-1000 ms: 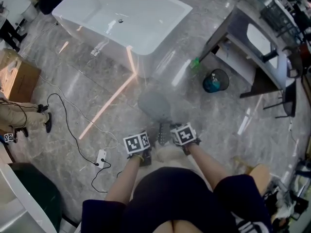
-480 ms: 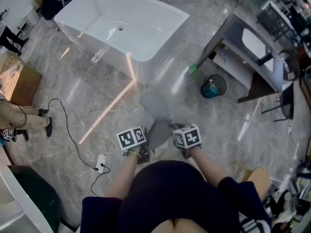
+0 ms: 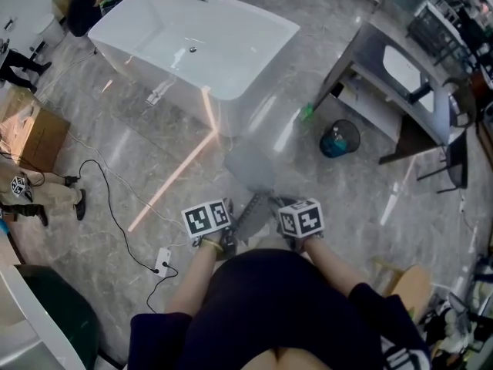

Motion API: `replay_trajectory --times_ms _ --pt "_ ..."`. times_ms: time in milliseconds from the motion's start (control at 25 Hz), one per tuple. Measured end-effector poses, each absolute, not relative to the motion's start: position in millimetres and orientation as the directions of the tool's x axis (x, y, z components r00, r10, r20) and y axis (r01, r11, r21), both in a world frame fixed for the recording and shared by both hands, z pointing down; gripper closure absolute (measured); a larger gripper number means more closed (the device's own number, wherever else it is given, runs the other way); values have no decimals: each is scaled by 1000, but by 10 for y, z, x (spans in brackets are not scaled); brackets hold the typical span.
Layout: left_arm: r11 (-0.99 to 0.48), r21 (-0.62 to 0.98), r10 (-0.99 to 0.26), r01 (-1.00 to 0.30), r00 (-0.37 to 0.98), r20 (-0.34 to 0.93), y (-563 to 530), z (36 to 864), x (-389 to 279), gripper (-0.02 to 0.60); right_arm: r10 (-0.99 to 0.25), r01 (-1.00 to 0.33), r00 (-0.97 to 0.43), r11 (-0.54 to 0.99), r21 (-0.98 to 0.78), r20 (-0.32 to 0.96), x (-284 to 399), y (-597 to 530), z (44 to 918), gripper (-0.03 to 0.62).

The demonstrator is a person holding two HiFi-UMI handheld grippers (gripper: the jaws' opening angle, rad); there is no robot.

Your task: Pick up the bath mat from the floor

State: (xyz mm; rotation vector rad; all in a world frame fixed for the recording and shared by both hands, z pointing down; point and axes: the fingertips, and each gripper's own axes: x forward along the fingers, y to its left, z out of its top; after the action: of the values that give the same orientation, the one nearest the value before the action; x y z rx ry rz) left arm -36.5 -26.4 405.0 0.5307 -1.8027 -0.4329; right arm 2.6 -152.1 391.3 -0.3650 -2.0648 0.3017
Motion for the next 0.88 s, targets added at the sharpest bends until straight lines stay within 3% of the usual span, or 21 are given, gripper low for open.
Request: replay_trajectory --times_ms 880 --pt "825 535 -565 -182 -233 792 -234 4028 -234 580 374 111 -506 922 -371 777 145 -1443 3891 549"
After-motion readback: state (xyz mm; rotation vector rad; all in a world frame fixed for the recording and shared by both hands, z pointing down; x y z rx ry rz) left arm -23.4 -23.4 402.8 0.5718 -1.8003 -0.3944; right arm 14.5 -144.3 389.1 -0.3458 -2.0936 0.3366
